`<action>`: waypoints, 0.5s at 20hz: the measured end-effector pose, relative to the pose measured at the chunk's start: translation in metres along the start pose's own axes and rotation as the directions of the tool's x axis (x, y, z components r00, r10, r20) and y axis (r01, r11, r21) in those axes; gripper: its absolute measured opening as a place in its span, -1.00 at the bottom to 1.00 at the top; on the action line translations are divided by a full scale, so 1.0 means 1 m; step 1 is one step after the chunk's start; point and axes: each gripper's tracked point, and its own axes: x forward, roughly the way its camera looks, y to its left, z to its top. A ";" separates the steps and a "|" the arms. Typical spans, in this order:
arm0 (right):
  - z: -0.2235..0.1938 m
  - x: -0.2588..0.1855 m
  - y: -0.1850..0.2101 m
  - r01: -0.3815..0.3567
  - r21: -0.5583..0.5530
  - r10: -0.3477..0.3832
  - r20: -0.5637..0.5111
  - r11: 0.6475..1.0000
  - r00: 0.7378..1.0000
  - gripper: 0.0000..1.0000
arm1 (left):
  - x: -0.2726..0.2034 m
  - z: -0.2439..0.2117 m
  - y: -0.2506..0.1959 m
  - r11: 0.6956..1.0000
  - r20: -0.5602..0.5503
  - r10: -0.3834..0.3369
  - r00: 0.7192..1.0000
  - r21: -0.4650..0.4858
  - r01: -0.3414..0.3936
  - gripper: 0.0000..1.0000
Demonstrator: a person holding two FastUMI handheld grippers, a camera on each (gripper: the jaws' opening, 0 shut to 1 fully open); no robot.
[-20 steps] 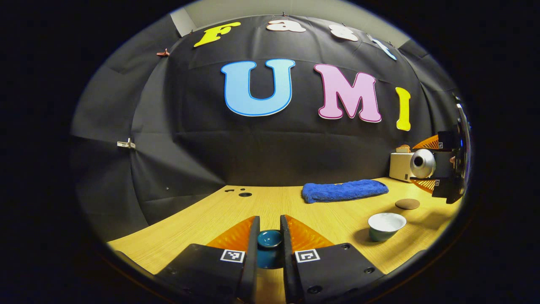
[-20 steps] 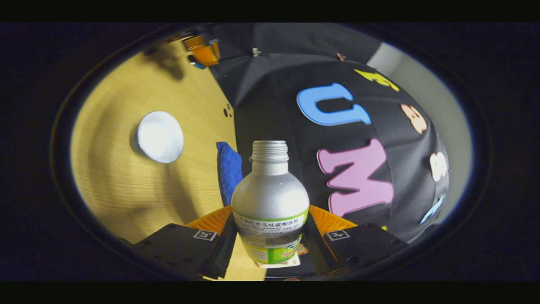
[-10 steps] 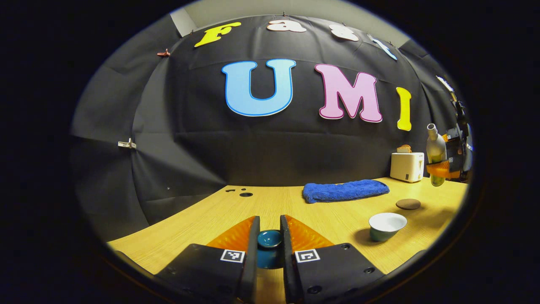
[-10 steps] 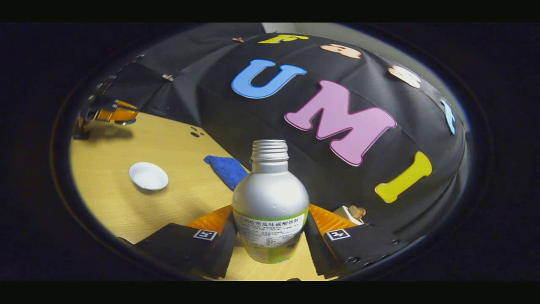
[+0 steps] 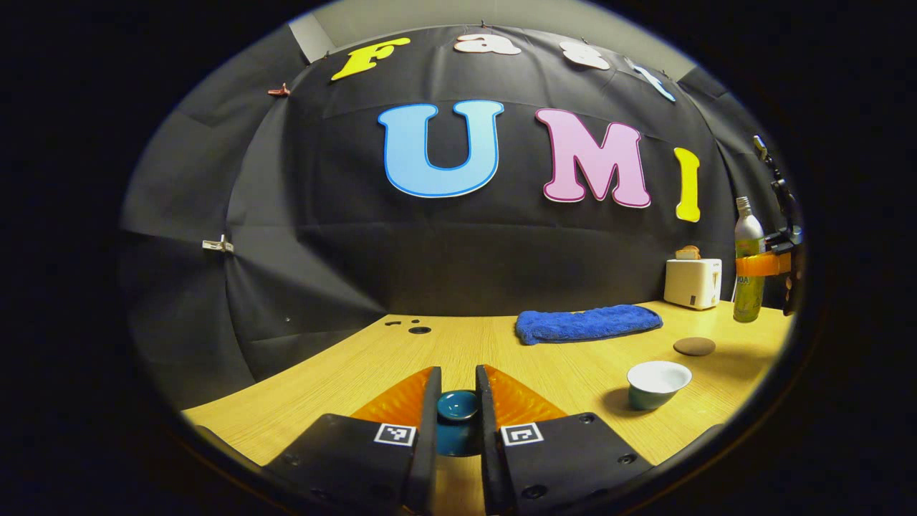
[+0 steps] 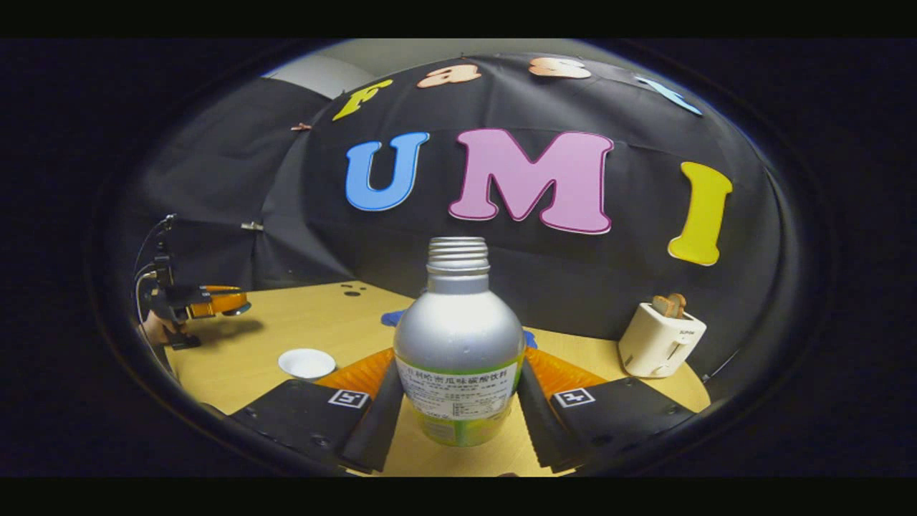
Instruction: Open the teacup lid with one hand, grasp the water bottle and pour water into the teacup with the other hand; after pouring, place the water bottle on the coaster and then close the teacup lid.
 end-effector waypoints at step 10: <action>-0.035 0.064 -0.036 0.049 0.147 -0.056 0.046 0.988 0.997 0.58 | -0.004 0.000 -0.002 1.000 0.001 -0.003 1.000 0.001 0.003 -0.40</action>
